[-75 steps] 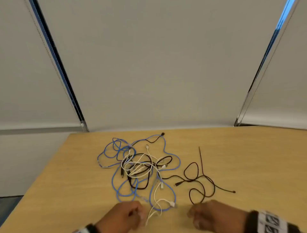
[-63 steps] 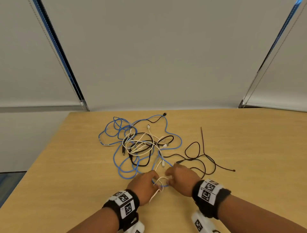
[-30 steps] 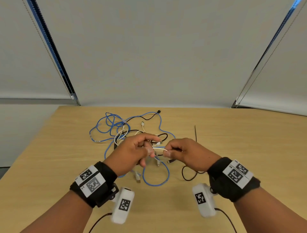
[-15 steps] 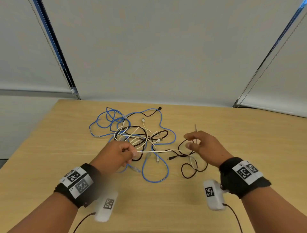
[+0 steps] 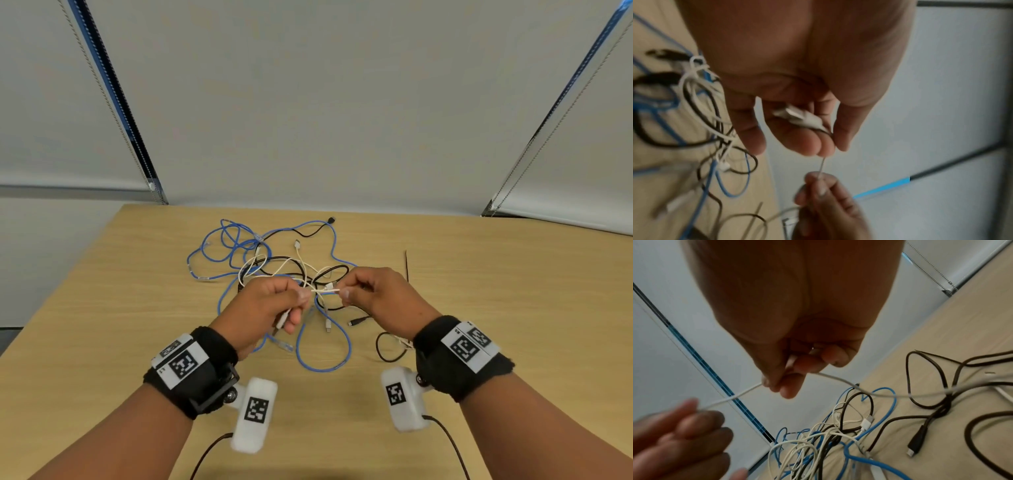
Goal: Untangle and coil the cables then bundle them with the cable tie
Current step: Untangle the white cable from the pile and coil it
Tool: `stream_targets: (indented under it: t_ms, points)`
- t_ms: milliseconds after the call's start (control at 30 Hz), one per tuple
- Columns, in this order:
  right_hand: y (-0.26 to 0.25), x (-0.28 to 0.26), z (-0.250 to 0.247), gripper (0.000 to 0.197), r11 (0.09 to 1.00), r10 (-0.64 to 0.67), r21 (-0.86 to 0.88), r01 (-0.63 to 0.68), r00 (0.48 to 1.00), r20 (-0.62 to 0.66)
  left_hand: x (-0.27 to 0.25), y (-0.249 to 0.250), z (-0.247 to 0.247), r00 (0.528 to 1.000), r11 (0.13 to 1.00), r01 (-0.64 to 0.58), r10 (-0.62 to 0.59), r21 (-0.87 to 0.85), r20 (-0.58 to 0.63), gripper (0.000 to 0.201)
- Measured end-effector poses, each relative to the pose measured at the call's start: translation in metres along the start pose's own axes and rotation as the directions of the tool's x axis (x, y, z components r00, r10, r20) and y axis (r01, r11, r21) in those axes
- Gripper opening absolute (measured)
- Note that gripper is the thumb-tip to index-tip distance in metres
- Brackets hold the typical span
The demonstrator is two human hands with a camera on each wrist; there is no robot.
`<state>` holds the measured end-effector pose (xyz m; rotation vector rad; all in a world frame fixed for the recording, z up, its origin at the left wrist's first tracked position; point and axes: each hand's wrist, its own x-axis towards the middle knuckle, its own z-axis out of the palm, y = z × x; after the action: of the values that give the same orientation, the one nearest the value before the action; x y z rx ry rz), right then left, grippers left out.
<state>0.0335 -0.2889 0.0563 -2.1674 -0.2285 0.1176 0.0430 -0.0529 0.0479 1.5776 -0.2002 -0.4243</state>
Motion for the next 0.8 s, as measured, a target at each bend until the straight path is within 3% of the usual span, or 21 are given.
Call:
stream_targets:
  t_ms: [100, 200, 267, 333, 433, 500, 533, 600, 700, 800]
  points:
    - [0.006, 0.002, 0.006, 0.013, 1.0, 0.025, -0.004, -0.025, 0.999, -0.023, -0.006, 0.008, 0.005, 1.0, 0.95, -0.016, 0.018, -0.311, 0.001, 0.018]
    - [0.011, -0.005, 0.024, 0.017, 0.998, 0.048, -0.033, -0.046, 0.997, 0.057, -0.004, 0.019, 0.006, 0.996, 0.82, -0.091, 0.068, -0.565, -0.062, 0.017]
    - [0.011, -0.014, 0.038, 0.018, 0.998, 0.06, -0.038, -0.056, 0.992, 0.115, -0.001, 0.025, 0.004, 0.988, 0.748, -0.146, 0.084, -0.647, -0.126, 0.015]
    - [0.006, -0.023, 0.048, 0.016, 0.998, 0.049, -0.053, -0.04, 0.983, 0.175, 0.004, 0.027, 0.002, 0.971, 0.776, -0.209, 0.091, -0.596, -0.222, 0.014]
    - [-0.014, -0.033, 0.046, 0.01, 0.993, -0.01, -0.116, 0.039, 0.971, 0.237, 0.006, 0.019, 0.002, 0.929, 0.949, -0.223, 0.139, -0.221, -0.342, 0.018]
    - [-0.03, -0.034, 0.031, 0.013, 0.985, -0.095, -0.128, 0.12, 0.978, 0.187, 0.003, 0.011, 0.005, 0.942, 0.982, -0.186, 0.189, 0.039, -0.279, 0.026]
    - [-0.037, -0.032, 0.022, 0.015, 0.978, -0.138, -0.139, 0.156, 0.982, 0.131, 0.001, 0.007, 0.008, 0.961, 0.982, -0.165, 0.181, 0.089, -0.211, 0.026]
    - [-0.047, -0.025, 0.003, 0.016, 0.982, -0.164, -0.093, 0.164, 0.986, 0.01, -0.005, 0.002, 0.016, 0.99, 0.992, -0.12, 0.122, 0.031, -0.073, 0.018]
    - [-0.047, -0.017, -0.017, 0.011, 0.99, -0.089, 0.102, 0.099, 0.991, -0.098, -0.01, 0.006, 0.028, 0.991, 0.981, -0.048, 0.07, -0.19, 0.11, 0.018]
    - [-0.038, -0.018, -0.025, 0.01, 0.967, -0.046, 0.241, 0.079, 0.989, -0.139, -0.013, 0.016, 0.033, 0.981, 0.955, -0.039, 0.093, -0.294, 0.172, 0.018]
